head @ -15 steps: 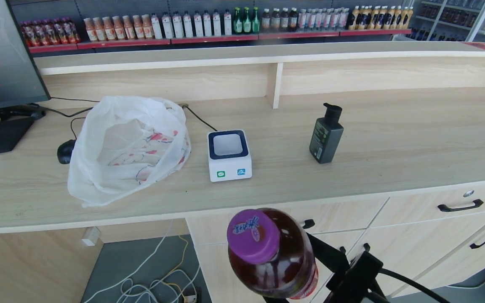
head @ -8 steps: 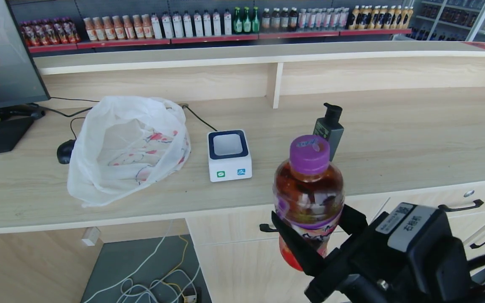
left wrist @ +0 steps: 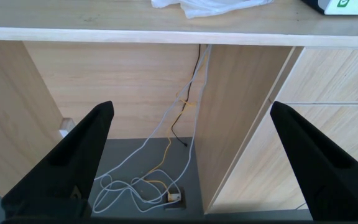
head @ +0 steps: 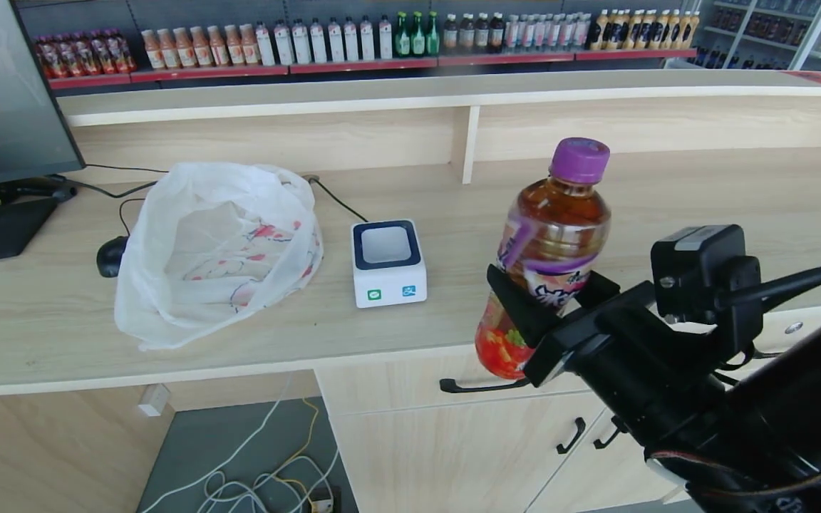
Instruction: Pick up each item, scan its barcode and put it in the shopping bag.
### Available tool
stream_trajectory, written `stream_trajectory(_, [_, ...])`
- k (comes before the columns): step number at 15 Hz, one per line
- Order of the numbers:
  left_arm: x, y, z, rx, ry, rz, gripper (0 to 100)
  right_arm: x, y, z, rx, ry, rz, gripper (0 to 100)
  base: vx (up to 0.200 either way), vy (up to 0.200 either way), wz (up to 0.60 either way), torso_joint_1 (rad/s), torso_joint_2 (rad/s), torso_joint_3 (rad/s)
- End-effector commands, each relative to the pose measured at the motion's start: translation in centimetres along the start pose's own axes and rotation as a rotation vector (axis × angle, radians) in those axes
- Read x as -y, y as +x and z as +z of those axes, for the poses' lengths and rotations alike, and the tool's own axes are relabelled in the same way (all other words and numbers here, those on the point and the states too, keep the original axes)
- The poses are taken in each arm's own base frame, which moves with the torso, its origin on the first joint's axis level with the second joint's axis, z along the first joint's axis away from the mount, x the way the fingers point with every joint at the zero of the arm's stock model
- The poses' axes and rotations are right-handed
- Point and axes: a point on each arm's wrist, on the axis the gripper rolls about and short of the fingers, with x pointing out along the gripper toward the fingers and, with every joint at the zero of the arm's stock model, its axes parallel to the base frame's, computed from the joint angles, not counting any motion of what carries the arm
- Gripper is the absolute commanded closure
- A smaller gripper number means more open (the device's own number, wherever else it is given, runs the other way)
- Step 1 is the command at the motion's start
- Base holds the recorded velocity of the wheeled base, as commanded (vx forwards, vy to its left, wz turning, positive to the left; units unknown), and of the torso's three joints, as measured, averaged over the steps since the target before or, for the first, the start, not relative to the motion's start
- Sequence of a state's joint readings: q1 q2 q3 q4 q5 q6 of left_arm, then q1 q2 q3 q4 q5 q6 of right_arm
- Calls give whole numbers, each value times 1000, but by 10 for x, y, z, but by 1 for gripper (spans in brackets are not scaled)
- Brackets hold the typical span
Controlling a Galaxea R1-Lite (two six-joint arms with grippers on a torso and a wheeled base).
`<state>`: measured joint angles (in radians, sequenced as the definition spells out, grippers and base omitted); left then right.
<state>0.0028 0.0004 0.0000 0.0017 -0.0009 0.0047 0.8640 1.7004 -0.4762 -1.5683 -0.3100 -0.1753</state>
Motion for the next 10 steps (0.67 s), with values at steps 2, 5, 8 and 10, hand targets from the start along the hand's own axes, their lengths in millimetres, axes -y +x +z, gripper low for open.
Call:
stream_trajectory(2, [0,0,0,1,0,1,0,7,19,-9,16,19,43,100,0,0,0,0,0,0])
stream_trajectory(5, [0,0,0,1,0,0,0,30,45,-2,91,16,-37,100,0,0,0,0,0,0])
stream_trajectory(8, [0,0,0,1,-2,1,0,45,55,2,123,17,-92,100,0,0,0,0,0,0])
stream_trajectory(10, [0,0,0,1,-2,1,0,53,68,4,156,12,-124,100,0,0,0,0,0,0])
